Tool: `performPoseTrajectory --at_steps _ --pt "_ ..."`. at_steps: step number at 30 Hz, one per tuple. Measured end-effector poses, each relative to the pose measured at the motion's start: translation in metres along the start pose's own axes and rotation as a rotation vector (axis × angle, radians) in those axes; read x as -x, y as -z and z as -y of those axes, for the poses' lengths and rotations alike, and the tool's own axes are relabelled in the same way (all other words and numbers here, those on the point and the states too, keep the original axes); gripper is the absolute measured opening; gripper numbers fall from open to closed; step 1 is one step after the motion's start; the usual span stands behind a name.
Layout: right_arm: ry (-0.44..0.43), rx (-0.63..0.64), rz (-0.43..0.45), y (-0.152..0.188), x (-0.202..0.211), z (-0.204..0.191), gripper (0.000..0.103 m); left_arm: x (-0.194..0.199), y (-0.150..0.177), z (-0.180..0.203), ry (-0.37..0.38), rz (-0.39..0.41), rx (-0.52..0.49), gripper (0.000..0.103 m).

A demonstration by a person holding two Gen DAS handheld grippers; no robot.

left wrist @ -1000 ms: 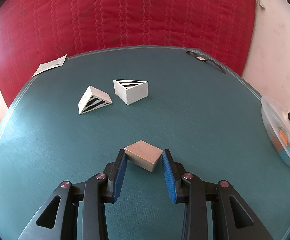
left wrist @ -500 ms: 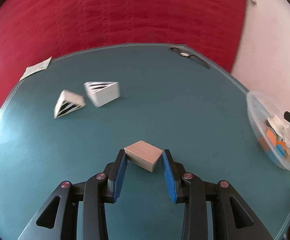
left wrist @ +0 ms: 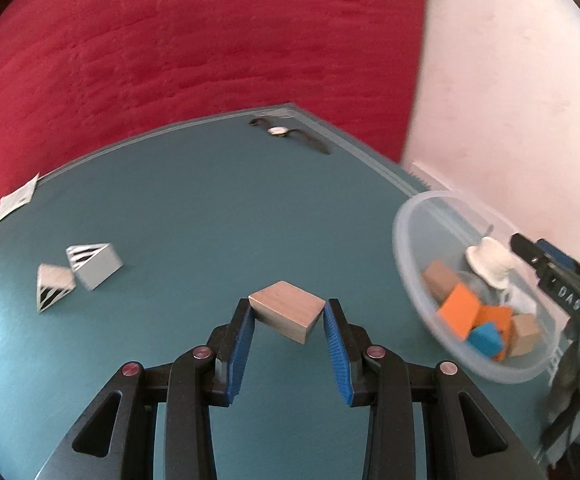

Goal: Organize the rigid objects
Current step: 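Lower the wooden wedge into the bowl and open the left gripper, then withdraw both open grippers from the bowl toward the striped blocks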

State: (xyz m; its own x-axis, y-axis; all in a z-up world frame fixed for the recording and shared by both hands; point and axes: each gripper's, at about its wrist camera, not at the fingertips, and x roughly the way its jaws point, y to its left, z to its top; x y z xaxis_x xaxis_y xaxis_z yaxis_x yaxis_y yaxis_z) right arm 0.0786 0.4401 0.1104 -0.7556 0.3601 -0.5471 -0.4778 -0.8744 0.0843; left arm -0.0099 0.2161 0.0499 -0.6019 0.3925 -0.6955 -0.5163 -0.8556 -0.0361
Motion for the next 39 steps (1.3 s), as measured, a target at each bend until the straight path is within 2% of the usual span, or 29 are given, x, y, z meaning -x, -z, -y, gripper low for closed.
performPoseTrajectory --at_steps 11,19,23,24,31,39 --pt "-0.032 -0.048 -0.004 0.0 0.0 0.009 0.061 -0.008 -0.016 0.052 0.08 0.019 -0.067 0.038" --pt "-0.041 -0.058 -0.005 0.0 -0.001 0.01 0.061 -0.015 -0.023 0.073 0.136 0.035 -0.086 0.04" --pt "-0.042 -0.063 -0.003 0.001 0.0 0.01 0.061 -0.021 -0.023 0.075 0.142 0.041 -0.091 0.068" --pt "-0.042 -0.064 -0.003 0.001 0.0 0.01 0.061 -0.021 -0.022 0.074 0.138 0.042 -0.09 0.071" --pt "-0.042 -0.054 -0.006 0.002 0.001 0.007 0.061 -0.026 -0.014 0.058 0.105 0.015 -0.05 0.073" --pt "-0.041 -0.041 -0.013 0.007 0.003 0.003 0.061 -0.023 -0.005 0.041 0.06 0.008 0.001 0.087"
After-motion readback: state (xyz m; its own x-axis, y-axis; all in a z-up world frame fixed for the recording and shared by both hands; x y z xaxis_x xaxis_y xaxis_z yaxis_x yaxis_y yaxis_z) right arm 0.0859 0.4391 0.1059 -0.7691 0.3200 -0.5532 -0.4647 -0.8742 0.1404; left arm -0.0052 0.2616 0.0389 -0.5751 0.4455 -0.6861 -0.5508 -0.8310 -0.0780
